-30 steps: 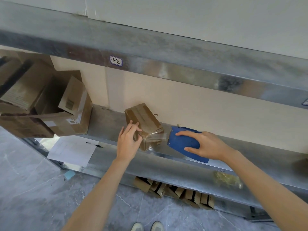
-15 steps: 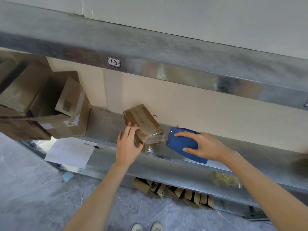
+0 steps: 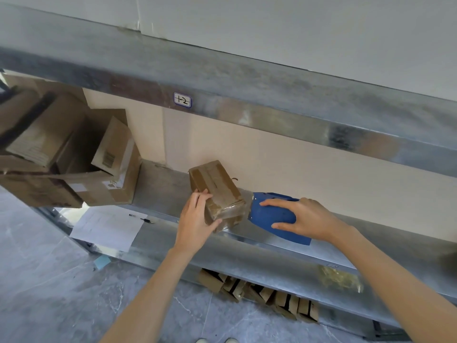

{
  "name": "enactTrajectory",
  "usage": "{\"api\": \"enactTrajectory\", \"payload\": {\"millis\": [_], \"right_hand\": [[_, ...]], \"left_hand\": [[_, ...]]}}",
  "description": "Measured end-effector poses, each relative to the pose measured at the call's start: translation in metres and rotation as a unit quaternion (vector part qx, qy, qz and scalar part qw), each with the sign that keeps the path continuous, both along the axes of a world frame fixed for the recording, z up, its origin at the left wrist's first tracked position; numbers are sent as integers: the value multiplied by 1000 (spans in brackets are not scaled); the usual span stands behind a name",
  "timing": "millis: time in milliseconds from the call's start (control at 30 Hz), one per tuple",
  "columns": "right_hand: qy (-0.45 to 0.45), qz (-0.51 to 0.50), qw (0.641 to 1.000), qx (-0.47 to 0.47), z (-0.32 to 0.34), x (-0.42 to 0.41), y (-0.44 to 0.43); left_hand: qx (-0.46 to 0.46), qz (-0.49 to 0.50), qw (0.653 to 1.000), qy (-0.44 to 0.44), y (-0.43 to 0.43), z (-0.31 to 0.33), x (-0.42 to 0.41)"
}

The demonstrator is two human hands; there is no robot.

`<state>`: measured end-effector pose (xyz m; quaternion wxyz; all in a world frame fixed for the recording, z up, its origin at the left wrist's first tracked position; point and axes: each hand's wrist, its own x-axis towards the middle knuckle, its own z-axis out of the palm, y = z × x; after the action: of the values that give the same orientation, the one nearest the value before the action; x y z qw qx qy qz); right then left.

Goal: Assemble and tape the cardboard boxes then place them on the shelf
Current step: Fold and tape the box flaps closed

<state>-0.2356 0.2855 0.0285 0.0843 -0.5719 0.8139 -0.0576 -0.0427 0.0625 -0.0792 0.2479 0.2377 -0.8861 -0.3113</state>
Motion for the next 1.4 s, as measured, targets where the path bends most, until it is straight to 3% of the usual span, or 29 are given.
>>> {"api": "enactTrajectory", "payload": {"millis": [333,967,1400], "right_hand": [[-26,77,997,-16,-1,19,-38],[-81,61,995,-7,-17,-9,-5],[65,32,997,25,-23,23,-54]], "left_hand": [[55,-88,994,-14,-54,8,32],[71,-87,993,-20,-56,9,30],[87,-78,993,-13,-52,11,30]]}}
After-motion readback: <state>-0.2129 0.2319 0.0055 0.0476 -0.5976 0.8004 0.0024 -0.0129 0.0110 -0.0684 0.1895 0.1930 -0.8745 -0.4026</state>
